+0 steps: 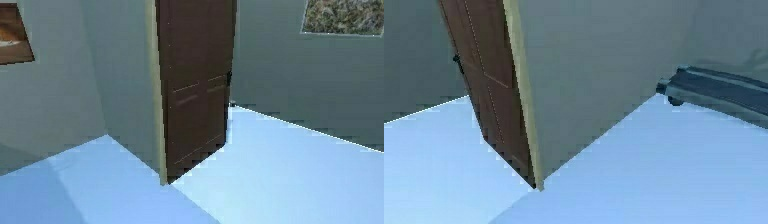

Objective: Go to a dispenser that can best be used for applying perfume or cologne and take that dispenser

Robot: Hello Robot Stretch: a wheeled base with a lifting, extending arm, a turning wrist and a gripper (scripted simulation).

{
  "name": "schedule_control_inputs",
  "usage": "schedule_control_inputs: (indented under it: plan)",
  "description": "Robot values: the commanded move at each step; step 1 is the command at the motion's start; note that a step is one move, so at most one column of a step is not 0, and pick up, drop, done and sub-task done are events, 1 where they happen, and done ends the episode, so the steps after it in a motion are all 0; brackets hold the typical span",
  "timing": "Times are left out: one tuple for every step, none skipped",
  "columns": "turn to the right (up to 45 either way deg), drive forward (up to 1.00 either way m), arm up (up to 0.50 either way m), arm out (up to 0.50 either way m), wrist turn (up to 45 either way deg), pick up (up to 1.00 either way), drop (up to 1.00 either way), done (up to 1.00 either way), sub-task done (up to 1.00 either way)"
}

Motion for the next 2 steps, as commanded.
schedule_control_inputs:
  plan:
    - [33.0, 0.00, 0.00, 0.00, 0.0, 0.00, 0.00, 0.00, 0.00]
    - [0.0, 0.20, 0.00, 0.00, 0.0, 0.00, 0.00, 0.00, 0.00]
